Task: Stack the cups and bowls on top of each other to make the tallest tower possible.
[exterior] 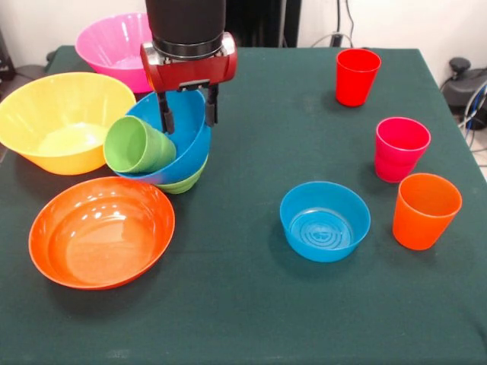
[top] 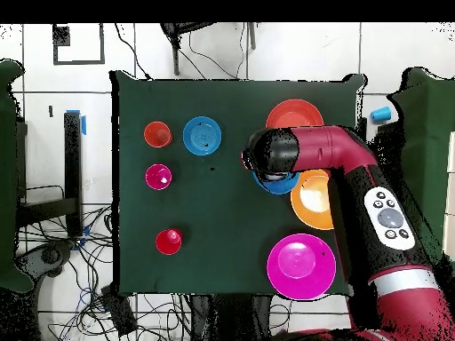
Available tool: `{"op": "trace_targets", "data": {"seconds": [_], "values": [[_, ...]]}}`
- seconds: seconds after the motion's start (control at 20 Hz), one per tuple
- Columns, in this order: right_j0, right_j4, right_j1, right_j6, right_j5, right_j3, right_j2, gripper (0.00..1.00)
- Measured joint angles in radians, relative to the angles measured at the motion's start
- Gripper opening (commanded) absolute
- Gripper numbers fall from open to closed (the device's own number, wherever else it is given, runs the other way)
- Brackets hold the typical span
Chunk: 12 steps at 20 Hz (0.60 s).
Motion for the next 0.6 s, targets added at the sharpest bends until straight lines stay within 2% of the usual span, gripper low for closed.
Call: {"op": "trace_targets", "data": {"seconds": [0.6], "values": [[0.005,-0.014,-0.012,0.000,0.000,-0.001,0.000,1.00]]}}
